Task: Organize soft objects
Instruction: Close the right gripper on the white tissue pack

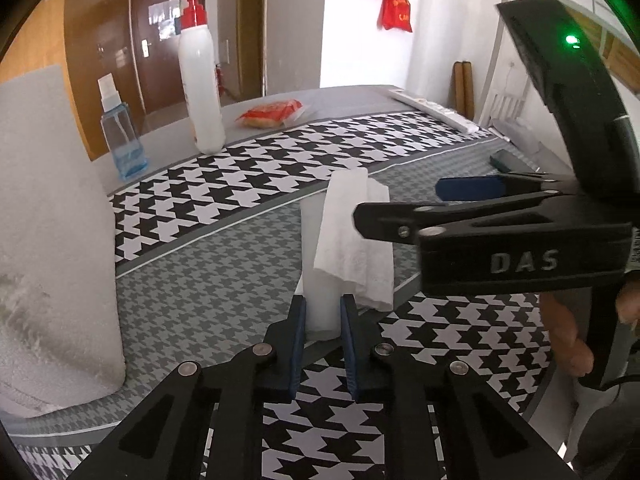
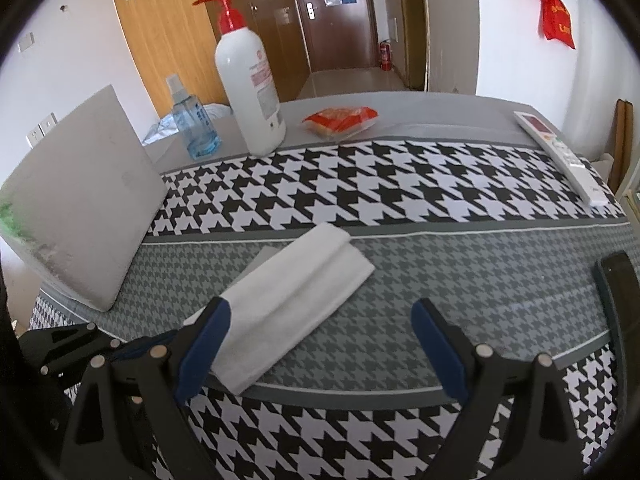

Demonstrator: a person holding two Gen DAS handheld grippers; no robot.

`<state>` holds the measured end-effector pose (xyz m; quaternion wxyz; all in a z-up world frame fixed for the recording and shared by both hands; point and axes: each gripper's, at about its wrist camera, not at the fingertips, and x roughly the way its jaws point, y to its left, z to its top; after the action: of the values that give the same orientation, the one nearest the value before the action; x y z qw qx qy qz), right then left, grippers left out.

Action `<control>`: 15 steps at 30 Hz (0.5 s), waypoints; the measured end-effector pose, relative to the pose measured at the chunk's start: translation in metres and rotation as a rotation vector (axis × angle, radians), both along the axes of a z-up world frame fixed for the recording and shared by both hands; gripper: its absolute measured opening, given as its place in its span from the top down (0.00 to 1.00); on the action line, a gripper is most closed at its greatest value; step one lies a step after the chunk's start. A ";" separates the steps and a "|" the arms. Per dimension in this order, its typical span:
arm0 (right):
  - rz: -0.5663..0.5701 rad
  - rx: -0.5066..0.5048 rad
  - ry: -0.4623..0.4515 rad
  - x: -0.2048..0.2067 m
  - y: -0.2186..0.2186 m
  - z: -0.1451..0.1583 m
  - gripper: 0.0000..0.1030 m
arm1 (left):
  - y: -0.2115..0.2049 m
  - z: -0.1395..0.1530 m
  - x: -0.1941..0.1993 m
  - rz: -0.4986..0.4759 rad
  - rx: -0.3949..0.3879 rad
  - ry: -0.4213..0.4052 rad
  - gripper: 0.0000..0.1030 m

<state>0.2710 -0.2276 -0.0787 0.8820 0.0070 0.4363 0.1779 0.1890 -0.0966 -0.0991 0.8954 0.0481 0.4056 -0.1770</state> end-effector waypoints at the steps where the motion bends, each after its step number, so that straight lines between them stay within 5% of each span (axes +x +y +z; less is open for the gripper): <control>1: 0.003 -0.003 0.005 0.001 0.003 -0.001 0.09 | 0.000 0.001 -0.001 -0.001 -0.002 -0.002 0.82; 10: 0.014 -0.003 0.050 0.014 0.011 -0.011 0.23 | 0.002 0.001 -0.001 0.000 -0.008 0.006 0.82; 15: 0.041 -0.015 0.045 0.015 0.016 -0.009 0.49 | 0.002 0.001 0.001 0.006 -0.010 0.009 0.82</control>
<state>0.2861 -0.2116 -0.0880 0.8680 -0.0047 0.4577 0.1925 0.1898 -0.0946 -0.0983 0.8943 0.0418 0.4089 -0.1766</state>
